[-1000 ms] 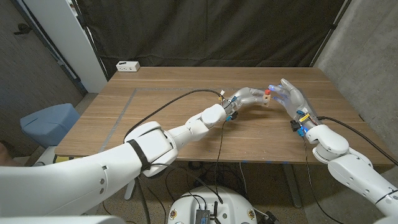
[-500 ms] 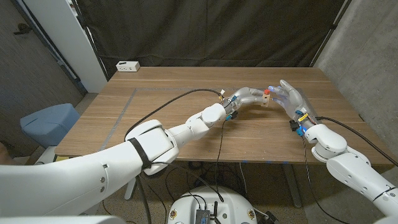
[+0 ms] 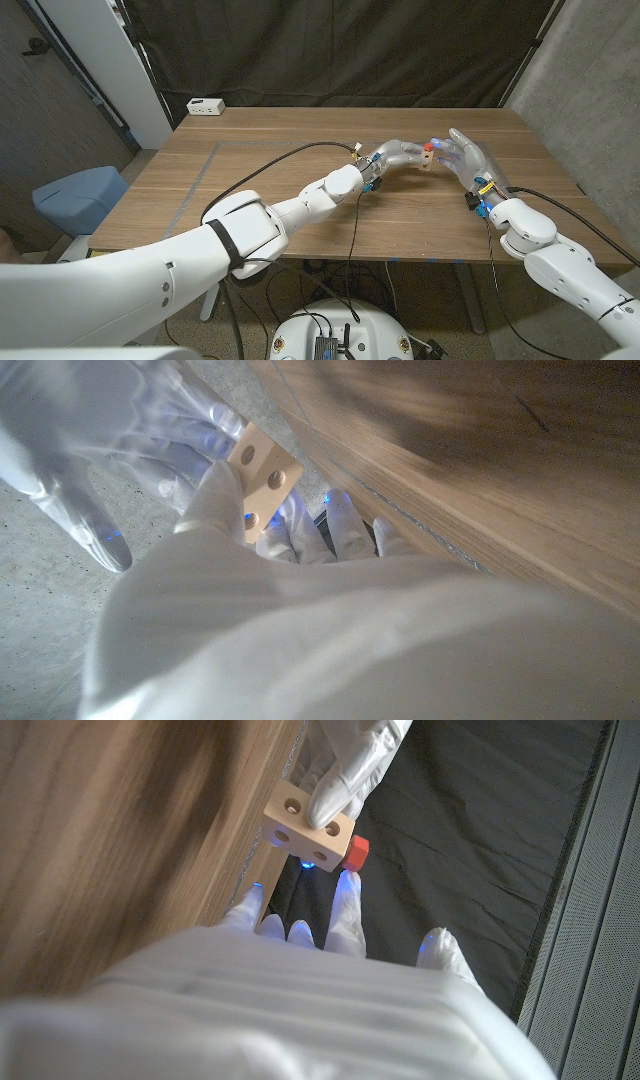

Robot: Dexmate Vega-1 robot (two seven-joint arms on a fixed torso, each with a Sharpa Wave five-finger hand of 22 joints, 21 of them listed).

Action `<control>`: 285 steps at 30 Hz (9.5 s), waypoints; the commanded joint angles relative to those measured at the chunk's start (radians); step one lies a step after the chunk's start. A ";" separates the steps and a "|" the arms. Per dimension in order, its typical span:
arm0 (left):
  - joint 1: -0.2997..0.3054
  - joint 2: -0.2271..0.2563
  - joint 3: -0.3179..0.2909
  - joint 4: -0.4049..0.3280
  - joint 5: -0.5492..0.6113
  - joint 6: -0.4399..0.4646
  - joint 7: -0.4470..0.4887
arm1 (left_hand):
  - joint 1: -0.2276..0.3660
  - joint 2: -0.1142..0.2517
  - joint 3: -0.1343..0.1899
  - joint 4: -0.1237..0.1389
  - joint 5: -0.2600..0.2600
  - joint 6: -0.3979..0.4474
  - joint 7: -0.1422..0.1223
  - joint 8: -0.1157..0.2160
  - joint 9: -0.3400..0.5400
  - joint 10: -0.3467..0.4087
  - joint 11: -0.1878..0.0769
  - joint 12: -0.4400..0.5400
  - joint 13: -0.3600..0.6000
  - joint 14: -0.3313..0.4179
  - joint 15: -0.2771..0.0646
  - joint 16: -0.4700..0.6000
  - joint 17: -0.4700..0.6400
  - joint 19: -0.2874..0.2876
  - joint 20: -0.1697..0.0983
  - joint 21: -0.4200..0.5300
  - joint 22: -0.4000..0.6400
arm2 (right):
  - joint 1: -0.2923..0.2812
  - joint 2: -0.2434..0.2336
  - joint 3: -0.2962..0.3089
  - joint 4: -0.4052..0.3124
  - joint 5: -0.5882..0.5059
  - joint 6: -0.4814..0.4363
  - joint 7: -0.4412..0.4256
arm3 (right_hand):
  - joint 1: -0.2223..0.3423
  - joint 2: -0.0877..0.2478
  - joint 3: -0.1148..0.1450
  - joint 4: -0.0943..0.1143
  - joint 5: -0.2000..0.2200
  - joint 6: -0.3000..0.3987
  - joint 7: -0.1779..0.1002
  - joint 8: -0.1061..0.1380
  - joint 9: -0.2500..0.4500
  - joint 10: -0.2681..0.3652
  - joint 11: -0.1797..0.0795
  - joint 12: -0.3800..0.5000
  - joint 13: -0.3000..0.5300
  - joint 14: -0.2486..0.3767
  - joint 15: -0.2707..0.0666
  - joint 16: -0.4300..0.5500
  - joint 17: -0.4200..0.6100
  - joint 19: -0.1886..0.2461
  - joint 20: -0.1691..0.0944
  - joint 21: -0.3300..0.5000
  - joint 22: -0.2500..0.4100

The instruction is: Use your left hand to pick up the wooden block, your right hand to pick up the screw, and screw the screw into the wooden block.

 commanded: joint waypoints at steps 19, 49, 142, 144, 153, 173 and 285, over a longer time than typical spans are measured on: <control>-0.016 -0.001 0.009 0.011 -0.019 0.032 -0.006 | -0.007 0.022 0.059 0.053 0.006 0.021 -0.007 0.015 0.003 0.010 -0.004 0.003 0.005 0.000 -0.075 0.007 0.002 0.003 0.004 0.004 0.006 | 0.028 -0.001 -0.024 0.008 0.006 -0.011 -0.002 | -0.001 -0.002 0.007 -0.004 0.008 0.054 0.013 0.020 0.002 0.020 -0.018 0.010 0.002 0.002 -0.003 0.006 0.001 0.005 0.004 0.010 0.003; -0.004 0.003 0.011 0.003 -0.009 -0.003 0.003 | -0.006 0.018 0.054 0.053 0.004 0.032 -0.012 0.016 0.003 0.018 -0.006 0.009 0.004 0.009 -0.078 0.010 0.004 0.006 0.001 0.005 0.006 | -0.019 -0.009 -0.002 -0.020 0.002 0.006 -0.021 | 0.005 -0.001 0.012 -0.008 0.007 0.102 0.021 0.029 0.002 0.055 -0.017 0.018 0.002 0.020 -0.009 0.011 -0.002 0.023 -0.003 0.014 0.003; 0.001 0.002 0.016 -0.007 0.020 -0.030 0.012 | -0.009 0.014 0.041 0.056 0.001 0.059 -0.012 0.020 0.005 0.036 -0.009 0.032 0.009 0.031 -0.083 0.012 0.010 0.012 -0.004 0.005 0.005 | -0.073 0.021 0.053 -0.040 -0.035 0.013 -0.065 | 0.015 -0.009 0.016 -0.024 -0.001 0.059 0.013 -0.014 0.007 0.100 0.021 0.000 0.004 0.067 -0.002 0.006 -0.010 0.066 0.001 0.011 0.003; 0.002 0.003 0.016 -0.008 0.021 -0.032 0.012 | -0.009 0.014 0.041 0.056 0.001 0.059 -0.012 0.020 0.005 0.035 -0.010 0.032 0.009 0.031 -0.083 0.011 0.010 0.012 -0.004 0.005 0.005 | -0.070 0.020 0.052 -0.038 -0.037 0.010 -0.065 | 0.014 -0.009 0.016 -0.024 -0.001 0.056 0.014 -0.014 0.007 0.099 0.021 0.000 0.004 0.067 -0.002 0.006 -0.010 0.066 0.001 0.011 0.003; 0.005 0.006 0.017 -0.013 0.025 -0.041 0.016 | -0.010 0.014 0.041 0.056 0.000 0.062 -0.015 0.021 0.005 0.038 -0.009 0.034 0.009 0.032 -0.085 0.011 0.011 0.013 -0.004 0.006 0.005 | -0.058 0.011 0.043 -0.034 -0.032 -0.005 -0.053 | 0.010 -0.013 0.013 -0.023 -0.002 0.014 0.009 -0.018 0.007 0.084 0.022 -0.004 0.004 0.059 0.000 0.003 -0.008 0.062 0.002 0.009 0.003; 0.010 0.007 0.013 -0.016 0.029 -0.040 0.018 | -0.013 0.011 0.037 0.056 -0.001 0.072 -0.013 0.025 0.006 0.045 -0.009 0.041 0.011 0.039 -0.085 0.012 0.013 0.015 -0.005 0.006 0.005 | -0.049 -0.006 0.032 -0.032 -0.016 -0.019 -0.028 | -0.003 -0.019 0.006 -0.018 -0.003 -0.011 0.015 -0.009 0.006 0.060 0.024 -0.006 0.004 0.042 0.005 -0.001 -0.004 0.049 0.007 0.005 0.003; -0.029 -0.016 0.031 0.016 -0.018 0.064 -0.009 | -0.021 0.022 0.041 0.060 0.001 0.055 0.000 0.016 0.006 0.034 0.003 0.046 0.008 0.029 -0.076 -0.007 0.016 0.010 0.001 0.003 0.006 | -0.035 -0.035 0.020 -0.040 0.026 -0.028 0.039 | -0.007 -0.003 0.017 -0.014 0.004 0.197 0.055 0.041 0.006 0.157 -0.007 0.019 0.003 0.087 -0.010 0.012 -0.007 0.076 0.007 0.012 0.003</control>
